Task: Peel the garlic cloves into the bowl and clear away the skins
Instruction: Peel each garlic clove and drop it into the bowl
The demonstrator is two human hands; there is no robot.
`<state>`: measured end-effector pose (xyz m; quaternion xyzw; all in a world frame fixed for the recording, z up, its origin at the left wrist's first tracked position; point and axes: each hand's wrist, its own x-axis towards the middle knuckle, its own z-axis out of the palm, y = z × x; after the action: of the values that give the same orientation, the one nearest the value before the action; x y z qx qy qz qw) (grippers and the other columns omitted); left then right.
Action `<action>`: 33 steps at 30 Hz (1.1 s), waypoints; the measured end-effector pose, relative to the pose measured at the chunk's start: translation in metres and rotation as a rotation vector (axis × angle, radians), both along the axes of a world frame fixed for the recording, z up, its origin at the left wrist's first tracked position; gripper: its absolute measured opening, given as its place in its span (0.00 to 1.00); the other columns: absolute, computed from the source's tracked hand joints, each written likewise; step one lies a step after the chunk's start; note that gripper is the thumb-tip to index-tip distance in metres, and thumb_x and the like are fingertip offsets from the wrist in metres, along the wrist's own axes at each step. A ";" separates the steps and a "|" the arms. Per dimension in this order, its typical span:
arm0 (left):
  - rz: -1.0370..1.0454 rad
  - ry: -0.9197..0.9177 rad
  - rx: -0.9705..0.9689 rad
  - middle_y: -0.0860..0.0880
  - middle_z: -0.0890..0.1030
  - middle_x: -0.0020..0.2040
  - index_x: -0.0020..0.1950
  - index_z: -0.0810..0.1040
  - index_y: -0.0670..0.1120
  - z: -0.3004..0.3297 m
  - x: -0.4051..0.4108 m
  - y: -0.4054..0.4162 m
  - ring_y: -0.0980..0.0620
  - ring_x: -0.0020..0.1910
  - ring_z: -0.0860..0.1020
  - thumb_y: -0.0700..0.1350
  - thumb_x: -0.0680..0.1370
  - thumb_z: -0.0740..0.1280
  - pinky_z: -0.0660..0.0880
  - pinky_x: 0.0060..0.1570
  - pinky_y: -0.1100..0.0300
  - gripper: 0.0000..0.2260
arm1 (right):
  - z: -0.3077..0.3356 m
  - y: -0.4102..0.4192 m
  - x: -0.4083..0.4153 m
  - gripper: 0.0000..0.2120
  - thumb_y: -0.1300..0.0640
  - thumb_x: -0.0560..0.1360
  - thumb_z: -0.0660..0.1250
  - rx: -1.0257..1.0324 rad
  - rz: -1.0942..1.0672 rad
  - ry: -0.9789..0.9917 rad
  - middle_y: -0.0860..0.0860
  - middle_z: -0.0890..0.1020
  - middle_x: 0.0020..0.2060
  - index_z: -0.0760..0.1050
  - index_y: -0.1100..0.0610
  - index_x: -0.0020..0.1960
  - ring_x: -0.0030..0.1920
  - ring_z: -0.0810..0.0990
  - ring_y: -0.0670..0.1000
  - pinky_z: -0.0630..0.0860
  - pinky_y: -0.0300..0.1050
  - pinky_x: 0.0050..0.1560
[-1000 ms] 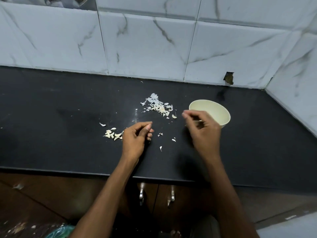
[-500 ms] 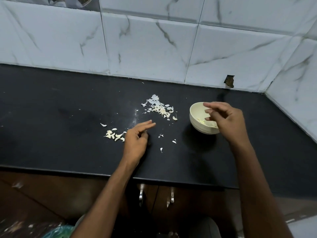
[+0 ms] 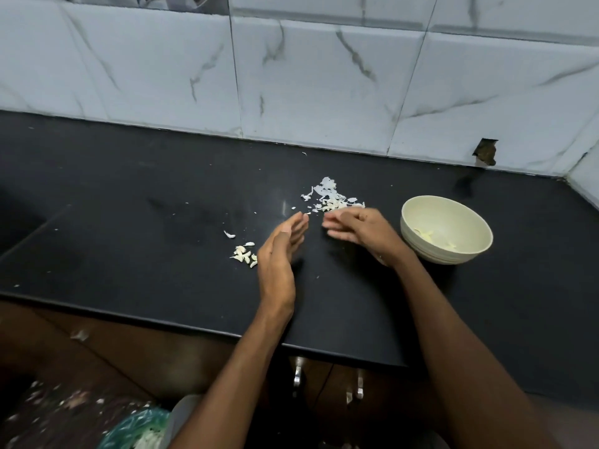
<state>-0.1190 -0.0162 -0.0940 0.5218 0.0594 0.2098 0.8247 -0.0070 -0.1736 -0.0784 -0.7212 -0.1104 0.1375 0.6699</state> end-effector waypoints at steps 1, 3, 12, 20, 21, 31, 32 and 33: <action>0.041 -0.016 -0.033 0.43 0.85 0.61 0.64 0.81 0.41 0.002 -0.003 0.000 0.46 0.64 0.82 0.48 0.82 0.59 0.74 0.70 0.46 0.18 | 0.000 0.004 0.010 0.10 0.62 0.84 0.64 -0.005 -0.081 -0.083 0.57 0.87 0.53 0.81 0.65 0.61 0.56 0.86 0.53 0.83 0.44 0.57; 0.112 -0.047 -0.060 0.41 0.85 0.60 0.63 0.81 0.39 0.006 -0.011 0.006 0.43 0.63 0.83 0.46 0.85 0.60 0.76 0.68 0.44 0.16 | -0.001 0.011 0.020 0.10 0.61 0.84 0.65 0.067 -0.208 -0.178 0.59 0.87 0.51 0.83 0.65 0.58 0.56 0.86 0.56 0.84 0.46 0.56; 0.435 0.035 0.060 0.41 0.86 0.50 0.57 0.85 0.41 -0.003 -0.019 0.100 0.50 0.48 0.83 0.41 0.85 0.63 0.79 0.50 0.52 0.11 | -0.010 0.044 -0.028 0.08 0.65 0.81 0.70 0.055 -0.051 -0.347 0.53 0.86 0.44 0.83 0.60 0.58 0.42 0.84 0.50 0.79 0.41 0.33; 0.367 0.177 0.346 0.49 0.87 0.54 0.59 0.85 0.47 -0.025 -0.013 0.113 0.55 0.55 0.84 0.39 0.81 0.71 0.78 0.58 0.60 0.09 | -0.031 0.097 -0.063 0.10 0.58 0.75 0.79 -0.294 0.009 -0.545 0.49 0.82 0.46 0.86 0.54 0.55 0.39 0.80 0.44 0.76 0.34 0.45; 0.351 0.174 0.347 0.50 0.87 0.53 0.59 0.86 0.48 -0.023 -0.014 0.113 0.54 0.55 0.84 0.39 0.80 0.71 0.79 0.58 0.59 0.09 | -0.033 0.101 -0.064 0.12 0.54 0.74 0.79 -0.393 0.013 -0.592 0.48 0.80 0.47 0.86 0.52 0.57 0.40 0.80 0.44 0.74 0.31 0.47; 0.339 0.181 0.525 0.52 0.86 0.50 0.56 0.86 0.48 -0.016 -0.021 0.105 0.62 0.49 0.83 0.38 0.80 0.70 0.78 0.54 0.64 0.08 | -0.028 0.100 -0.061 0.02 0.53 0.75 0.79 -0.349 -0.032 -0.432 0.43 0.85 0.37 0.87 0.50 0.45 0.34 0.78 0.41 0.74 0.35 0.40; 0.344 0.155 0.578 0.52 0.86 0.50 0.57 0.86 0.47 -0.014 -0.023 0.102 0.63 0.48 0.83 0.39 0.81 0.70 0.77 0.51 0.68 0.08 | -0.027 0.099 -0.062 0.02 0.54 0.75 0.78 -0.280 -0.038 -0.403 0.43 0.85 0.35 0.87 0.51 0.45 0.33 0.78 0.40 0.74 0.35 0.39; 0.347 0.126 0.629 0.53 0.85 0.50 0.58 0.86 0.47 -0.012 -0.025 0.099 0.62 0.48 0.82 0.40 0.81 0.70 0.75 0.49 0.70 0.08 | -0.026 0.098 -0.063 0.01 0.55 0.76 0.78 -0.208 -0.040 -0.377 0.44 0.85 0.35 0.87 0.53 0.46 0.34 0.79 0.40 0.75 0.37 0.37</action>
<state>-0.1435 0.0832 -0.1057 0.7440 0.1301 0.3222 0.5708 -0.0698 -0.0759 -0.1040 -0.8014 -0.2044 -0.0026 0.5621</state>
